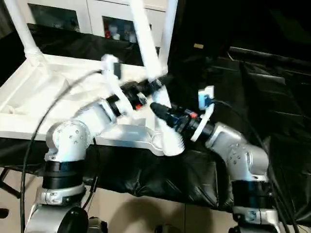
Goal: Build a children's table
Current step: Pick table leg
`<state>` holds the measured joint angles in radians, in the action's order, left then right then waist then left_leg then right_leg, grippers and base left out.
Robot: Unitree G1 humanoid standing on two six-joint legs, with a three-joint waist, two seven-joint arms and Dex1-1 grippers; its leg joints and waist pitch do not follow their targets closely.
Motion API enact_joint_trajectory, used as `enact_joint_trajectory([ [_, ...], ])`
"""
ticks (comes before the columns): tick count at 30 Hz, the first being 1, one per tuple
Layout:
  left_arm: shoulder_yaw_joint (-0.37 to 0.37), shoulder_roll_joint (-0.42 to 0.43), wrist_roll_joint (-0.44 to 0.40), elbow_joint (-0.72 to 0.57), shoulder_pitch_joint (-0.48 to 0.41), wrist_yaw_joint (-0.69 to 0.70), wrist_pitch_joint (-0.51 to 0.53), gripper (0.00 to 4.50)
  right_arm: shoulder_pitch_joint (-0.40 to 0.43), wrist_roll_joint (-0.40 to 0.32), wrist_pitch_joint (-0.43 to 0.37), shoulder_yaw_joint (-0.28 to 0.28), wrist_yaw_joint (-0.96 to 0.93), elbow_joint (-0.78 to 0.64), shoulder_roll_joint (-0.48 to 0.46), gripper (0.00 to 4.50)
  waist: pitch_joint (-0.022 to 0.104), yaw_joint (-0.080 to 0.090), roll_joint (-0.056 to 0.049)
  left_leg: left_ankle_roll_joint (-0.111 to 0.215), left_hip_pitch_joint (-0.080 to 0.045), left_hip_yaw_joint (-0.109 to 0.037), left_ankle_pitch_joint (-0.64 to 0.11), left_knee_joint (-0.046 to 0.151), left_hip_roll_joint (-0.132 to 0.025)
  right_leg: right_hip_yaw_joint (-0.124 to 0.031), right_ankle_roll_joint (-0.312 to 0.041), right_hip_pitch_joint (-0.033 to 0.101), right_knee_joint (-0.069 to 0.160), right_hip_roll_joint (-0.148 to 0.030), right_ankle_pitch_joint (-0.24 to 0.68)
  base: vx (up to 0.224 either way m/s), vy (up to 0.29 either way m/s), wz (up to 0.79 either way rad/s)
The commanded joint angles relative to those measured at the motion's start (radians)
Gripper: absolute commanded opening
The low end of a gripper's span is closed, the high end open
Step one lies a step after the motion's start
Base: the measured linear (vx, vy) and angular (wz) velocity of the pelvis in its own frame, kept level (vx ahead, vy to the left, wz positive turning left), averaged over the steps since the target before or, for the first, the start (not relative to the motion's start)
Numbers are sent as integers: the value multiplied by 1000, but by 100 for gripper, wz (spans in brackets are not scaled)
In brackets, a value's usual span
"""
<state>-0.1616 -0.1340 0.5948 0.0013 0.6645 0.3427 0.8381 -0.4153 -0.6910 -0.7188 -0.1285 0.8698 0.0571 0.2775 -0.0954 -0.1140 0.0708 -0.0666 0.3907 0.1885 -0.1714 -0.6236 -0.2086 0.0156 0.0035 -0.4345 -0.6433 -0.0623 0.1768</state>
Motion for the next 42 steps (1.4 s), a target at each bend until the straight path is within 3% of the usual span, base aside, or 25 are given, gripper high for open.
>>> enact_joint_trajectory([
  [1, -2, -24, 10, 0, 30, -12, 4, 317, 9, 4, -3, 5, -18, -31, -1, 181, 95, -2, 6, -1, -14, -7, -156, 69, -8, -21, -140, 61, 92, -52, 253, 0, 0, 0],
  [10, 31, -20, 21, 0, 24, -8, -4, 245, 3, 19, 10, 28, -38, -36, -17, 181, 96, -2, 5, -4, -14, -8, -153, 70, -8, -21, -146, 63, 90, -53, 231, 0, 0, 0],
  [17, 8, -11, 28, 7, 33, -13, -14, 194, -3, 19, 16, 36, -50, -34, -23, 181, 95, -2, 5, -7, -14, -8, -158, 70, -8, -21, -145, 62, 91, -53, 239, 0, 0, 0],
  [21, 16, 3, 24, 8, 35, 3, -20, 186, -4, 43, 19, 53, -51, -39, -16, 181, 96, -3, 4, -10, -14, -8, -159, 70, -8, -21, -136, 62, 92, -53, 247, 0, 0, 0],
  [23, 39, 32, 8, 11, 41, 37, -31, 184, -14, 31, -19, 62, -35, -32, -2, 237, 95, -3, 2, -10, -15, -9, -159, 70, -8, -21, -137, 62, 91, -52, 241, 0, 0, 0],
  [27, 72, 77, -8, 16, 56, 92, -36, 183, -23, 58, -40, 111, 13, -28, 54, 259, 96, -3, -2, -17, -16, -10, -155, 71, -8, -21, -132, 64, 90, -52, 231, 0, 0, 0],
  [28, 84, 98, -9, 21, 68, 119, -35, 182, -30, 79, -34, 128, 31, -20, 83, 283, 96, -3, -1, -17, -15, -10, -157, 70, -7, -22, -134, 63, 90, -51, 230, 0, 0, 0],
  [36, 130, 175, 14, 31, 111, 250, -16, 182, -70, 107, -63, 201, 173, 25, 205, 296, 98, -6, 2, -10, -14, -10, -143, 67, -7, -22, -160, 69, 85, -53, 212, 0, 0, 0],
  [42, 172, 202, 27, 19, 106, 306, 9, 182, -89, 103, -59, 237, 240, 30, 227, 296, 98, -4, 4, -5, -15, -9, -141, 66, -9, -21, -182, 67, 82, -54, 207, 0, 0, 0],
])
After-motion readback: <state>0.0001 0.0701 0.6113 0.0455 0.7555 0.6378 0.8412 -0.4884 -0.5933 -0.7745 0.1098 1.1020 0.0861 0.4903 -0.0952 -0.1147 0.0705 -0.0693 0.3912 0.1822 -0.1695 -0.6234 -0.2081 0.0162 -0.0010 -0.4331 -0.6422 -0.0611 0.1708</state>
